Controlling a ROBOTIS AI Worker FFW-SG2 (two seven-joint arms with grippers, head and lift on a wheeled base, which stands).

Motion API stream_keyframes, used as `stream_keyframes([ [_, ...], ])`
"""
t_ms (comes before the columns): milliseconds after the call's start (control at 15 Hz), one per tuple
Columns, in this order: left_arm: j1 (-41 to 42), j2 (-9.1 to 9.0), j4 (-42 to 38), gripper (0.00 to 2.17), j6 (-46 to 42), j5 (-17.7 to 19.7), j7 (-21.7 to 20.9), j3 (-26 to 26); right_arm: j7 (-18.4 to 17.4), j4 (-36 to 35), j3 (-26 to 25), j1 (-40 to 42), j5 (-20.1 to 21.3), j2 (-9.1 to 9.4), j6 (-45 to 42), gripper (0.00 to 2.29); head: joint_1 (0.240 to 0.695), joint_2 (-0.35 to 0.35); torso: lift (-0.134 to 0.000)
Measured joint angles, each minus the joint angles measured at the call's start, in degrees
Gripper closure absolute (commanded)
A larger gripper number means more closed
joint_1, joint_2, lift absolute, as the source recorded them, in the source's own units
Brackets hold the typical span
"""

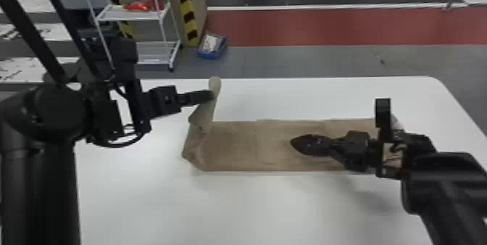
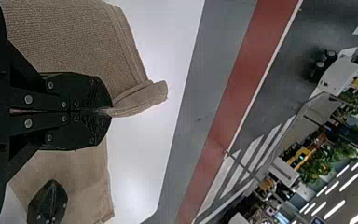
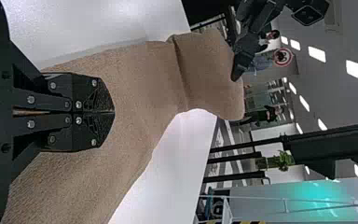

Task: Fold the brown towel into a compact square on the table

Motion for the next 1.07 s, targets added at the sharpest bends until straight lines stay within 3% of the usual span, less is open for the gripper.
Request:
stream_keyframes([
  [333,-1.75,0.27,1.23,1.73,2.27,8.75,0.74,-0.12,-4.0,2.38,1.85,-0.54,1.62,0.92,-1.09,1.75,0.695,0.057,-0.124],
  [667,-1.85,0.41,2.44,1.73,2.3,13.35,0.58,-0.1,-4.92,5.03,3.48,-2.6,2.59,2.73,-1.77,1.75,0.695,0.067,-0.124],
  [1000,-1.75,0.56,2.46,1.73,2.62,17.14,0.46,-0.51,-5.56,5.51,5.95,-4.39,2.75,2.91,1.09,1.73,0.695,0.068,-0.124],
  [1067,-1.69,0.55,2.46,1.73,2.81,17.99,0.46,-0.62,-5.23,5.31,5.74,-4.38,2.41,2.91,1.7,1.27,0.695,0.065,-0.124],
])
